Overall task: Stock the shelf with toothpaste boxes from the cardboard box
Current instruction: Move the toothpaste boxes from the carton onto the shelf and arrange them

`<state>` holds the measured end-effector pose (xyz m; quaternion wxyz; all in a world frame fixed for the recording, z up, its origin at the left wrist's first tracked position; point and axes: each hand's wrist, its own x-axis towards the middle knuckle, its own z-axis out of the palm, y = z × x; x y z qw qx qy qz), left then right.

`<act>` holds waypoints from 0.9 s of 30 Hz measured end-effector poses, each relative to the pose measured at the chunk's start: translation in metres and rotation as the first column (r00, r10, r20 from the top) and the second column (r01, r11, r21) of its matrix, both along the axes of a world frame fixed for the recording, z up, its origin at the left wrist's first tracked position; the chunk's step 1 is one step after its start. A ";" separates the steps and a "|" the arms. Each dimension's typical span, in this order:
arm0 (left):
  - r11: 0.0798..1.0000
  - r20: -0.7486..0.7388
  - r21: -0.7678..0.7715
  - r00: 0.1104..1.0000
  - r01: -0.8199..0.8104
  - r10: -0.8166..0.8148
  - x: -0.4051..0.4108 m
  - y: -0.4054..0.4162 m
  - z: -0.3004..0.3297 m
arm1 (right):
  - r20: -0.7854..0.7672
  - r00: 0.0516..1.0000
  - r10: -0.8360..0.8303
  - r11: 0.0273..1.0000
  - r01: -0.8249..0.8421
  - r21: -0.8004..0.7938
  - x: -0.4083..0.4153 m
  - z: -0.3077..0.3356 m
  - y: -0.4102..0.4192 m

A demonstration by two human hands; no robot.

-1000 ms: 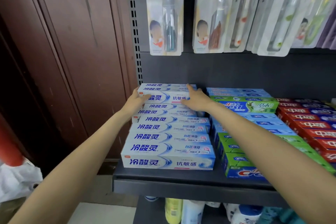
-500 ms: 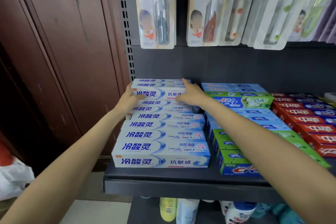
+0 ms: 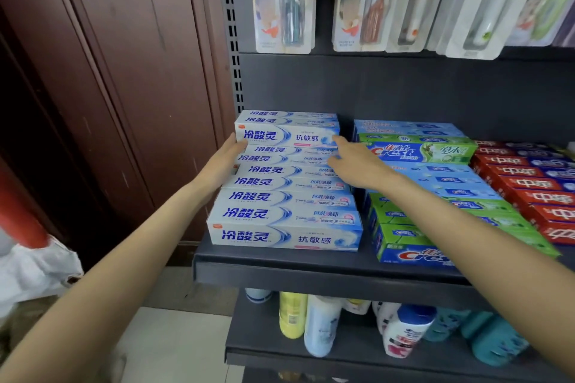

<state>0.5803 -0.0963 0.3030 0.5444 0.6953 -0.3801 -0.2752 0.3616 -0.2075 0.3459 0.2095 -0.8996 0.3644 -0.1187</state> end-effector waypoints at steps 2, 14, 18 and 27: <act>1.000 -0.071 -0.005 0.997 -0.027 0.027 -0.001 -0.003 0.003 | 0.031 0.999 -0.006 0.999 0.005 0.036 0.004 0.000 0.002; 0.997 -0.110 -0.075 0.994 -0.005 -0.003 -0.002 -0.017 0.001 | 0.191 0.979 -0.073 0.990 0.047 0.136 0.017 0.000 0.006; 0.997 -0.060 -0.074 0.998 0.010 -0.015 -0.001 -0.018 0.001 | 0.121 0.990 -0.074 0.994 0.062 0.093 0.023 -0.003 0.002; 0.996 -0.061 -0.088 0.998 0.009 -0.014 -0.001 -0.018 -0.002 | 0.138 0.989 -0.050 0.984 0.024 0.178 0.019 0.002 -0.002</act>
